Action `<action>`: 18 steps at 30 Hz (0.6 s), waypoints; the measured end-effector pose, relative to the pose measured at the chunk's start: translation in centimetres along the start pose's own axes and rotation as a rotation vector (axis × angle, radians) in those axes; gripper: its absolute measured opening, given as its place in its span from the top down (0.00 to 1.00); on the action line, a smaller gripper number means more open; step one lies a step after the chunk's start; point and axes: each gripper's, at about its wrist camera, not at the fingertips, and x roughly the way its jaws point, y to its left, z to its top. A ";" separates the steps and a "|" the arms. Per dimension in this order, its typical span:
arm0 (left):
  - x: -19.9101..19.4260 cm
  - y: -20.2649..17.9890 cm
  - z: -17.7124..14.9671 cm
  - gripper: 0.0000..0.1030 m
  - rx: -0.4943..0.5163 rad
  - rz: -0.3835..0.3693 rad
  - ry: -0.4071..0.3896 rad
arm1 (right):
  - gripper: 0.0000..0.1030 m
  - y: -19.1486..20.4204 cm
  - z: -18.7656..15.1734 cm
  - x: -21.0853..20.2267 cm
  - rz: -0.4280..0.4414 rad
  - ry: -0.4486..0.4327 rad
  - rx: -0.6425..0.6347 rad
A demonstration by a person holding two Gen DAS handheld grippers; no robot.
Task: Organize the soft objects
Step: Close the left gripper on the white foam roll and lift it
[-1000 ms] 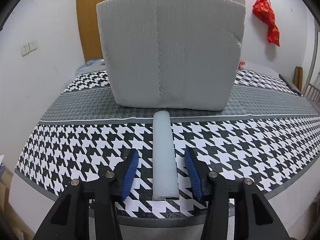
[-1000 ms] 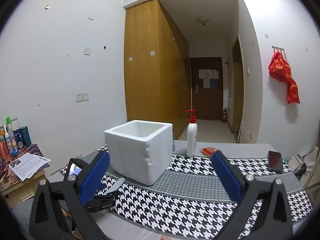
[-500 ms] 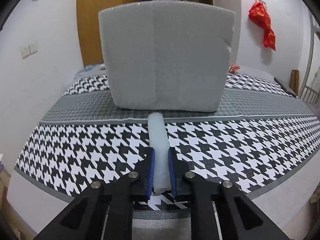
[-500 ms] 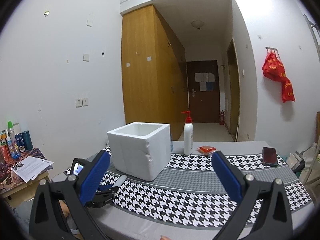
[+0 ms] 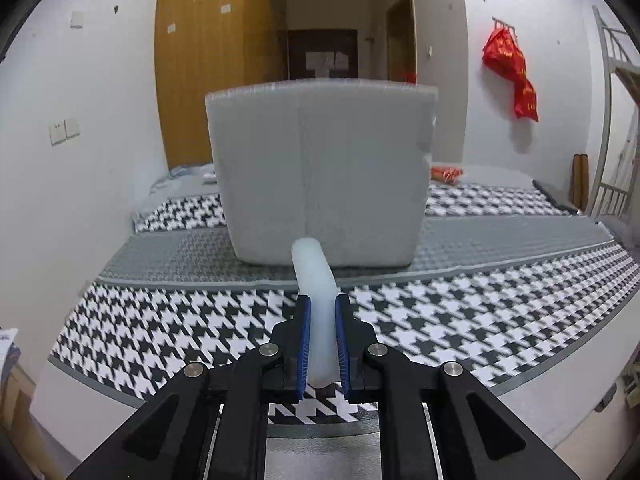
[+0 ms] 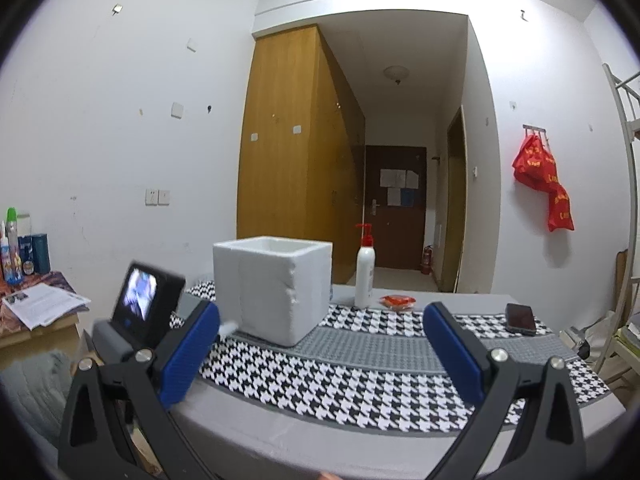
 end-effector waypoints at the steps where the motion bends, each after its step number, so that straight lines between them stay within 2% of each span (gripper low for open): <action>1: -0.3 0.3 0.5 0.87 0.007 -0.002 -0.013 | 0.00 0.0 -0.3 0.2 -0.002 0.010 -0.004; 9: -5.5 0.1 2.6 0.87 0.022 -0.034 -0.113 | 0.00 0.4 -2.4 0.9 0.024 0.048 -0.021; 14: -6.7 0.5 4.6 0.87 0.047 -0.043 -0.176 | 0.00 0.5 -3.3 1.0 0.063 0.070 -0.014; 18: -6.2 1.5 7.6 0.87 0.047 -0.028 -0.228 | 0.00 1.1 -3.8 0.9 0.081 0.067 -0.033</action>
